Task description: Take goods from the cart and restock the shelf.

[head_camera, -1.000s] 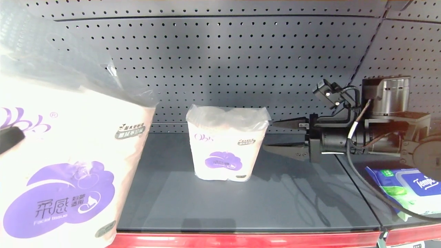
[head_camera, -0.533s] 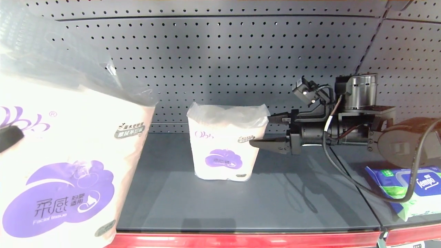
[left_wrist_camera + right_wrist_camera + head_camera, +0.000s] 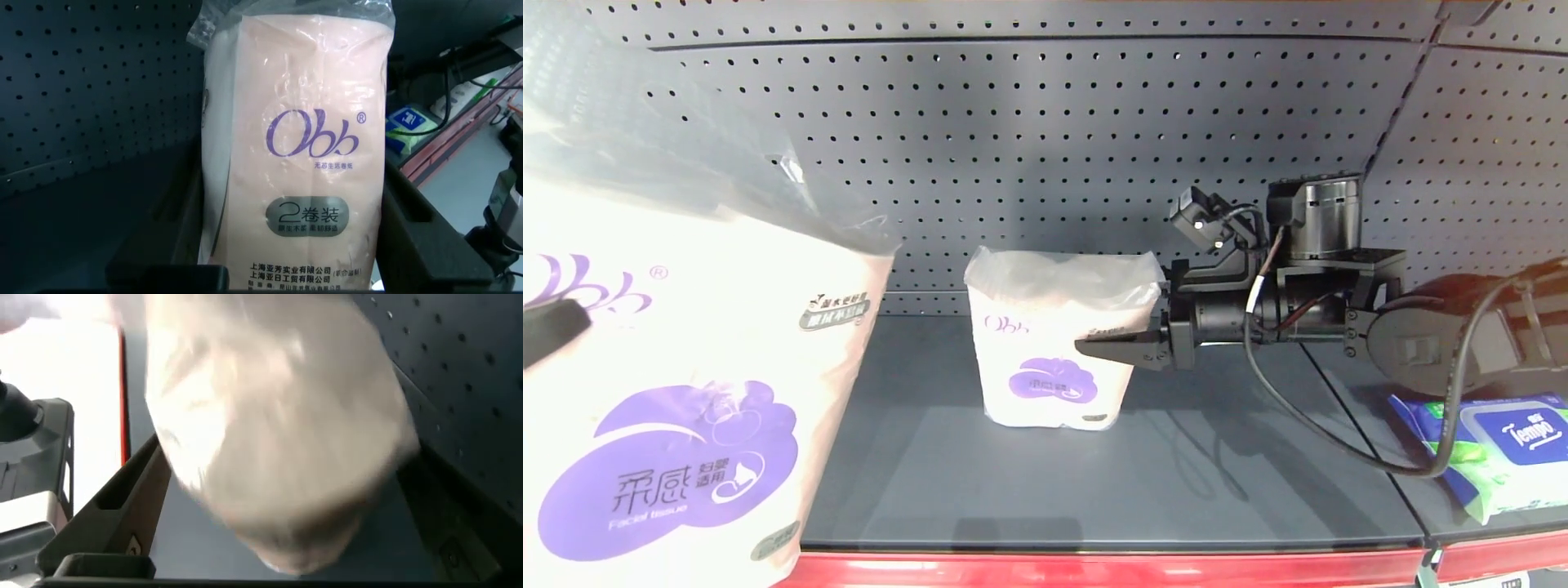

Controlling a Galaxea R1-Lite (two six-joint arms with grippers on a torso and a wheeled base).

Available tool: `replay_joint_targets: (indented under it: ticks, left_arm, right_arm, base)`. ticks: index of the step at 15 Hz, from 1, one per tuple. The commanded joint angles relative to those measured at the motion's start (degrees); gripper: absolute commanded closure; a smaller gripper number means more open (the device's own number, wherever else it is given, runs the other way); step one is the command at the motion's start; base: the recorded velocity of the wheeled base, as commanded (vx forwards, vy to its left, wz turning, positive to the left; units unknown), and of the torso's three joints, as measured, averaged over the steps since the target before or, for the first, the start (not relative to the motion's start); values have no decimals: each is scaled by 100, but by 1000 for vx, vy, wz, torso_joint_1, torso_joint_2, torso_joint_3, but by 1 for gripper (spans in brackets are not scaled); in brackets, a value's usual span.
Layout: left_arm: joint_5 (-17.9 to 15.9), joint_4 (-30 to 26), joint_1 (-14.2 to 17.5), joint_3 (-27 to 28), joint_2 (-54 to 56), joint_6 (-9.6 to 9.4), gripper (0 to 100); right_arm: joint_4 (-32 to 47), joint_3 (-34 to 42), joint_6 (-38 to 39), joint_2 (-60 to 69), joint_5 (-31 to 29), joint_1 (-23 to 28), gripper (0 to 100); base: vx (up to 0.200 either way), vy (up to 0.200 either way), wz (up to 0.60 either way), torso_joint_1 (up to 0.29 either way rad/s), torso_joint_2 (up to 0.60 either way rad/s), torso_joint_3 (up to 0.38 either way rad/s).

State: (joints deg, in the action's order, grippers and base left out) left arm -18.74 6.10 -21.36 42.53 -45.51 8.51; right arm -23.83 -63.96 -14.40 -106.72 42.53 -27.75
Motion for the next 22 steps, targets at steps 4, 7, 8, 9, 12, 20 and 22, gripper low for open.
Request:
replay_joint_targets:
  ticks: [4,7,8,9,12,20,22]
  left_arm:
    - [2,6,0,1,-20,10,100]
    - [2,6,0,-8,-28,10,100]
    - [2,6,0,-8,-28,10,100]
    - [2,-3,0,-8,-28,19,100]
    - [2,6,0,-17,-28,19,100]
    - [-16,6,0,-17,-28,28,100]
    - [-25,6,0,-17,-37,28,100]
  right_arm:
    - [1,-450,-10,-438,-17,-126,0]
    - [1,-450,16,-455,-43,-187,0]
    - [1,-424,-19,-490,-61,-205,0]
    - [1,-441,-19,-517,-61,-205,0]
    - [1,-450,-10,-508,-96,-231,100]
    - [10,332,-10,371,132,-91,100]
    - [10,771,-10,670,150,-91,100]
  base:
    - [0,0,0,0,0,0]
    - [0,0,0,0,0,0]
    - [0,0,0,0,0,0]
    - [0,0,0,0,0,0]
    - [0,0,0,0,0,0]
    - [0,0,0,0,0,0]
    - [0,0,0,0,0,0]
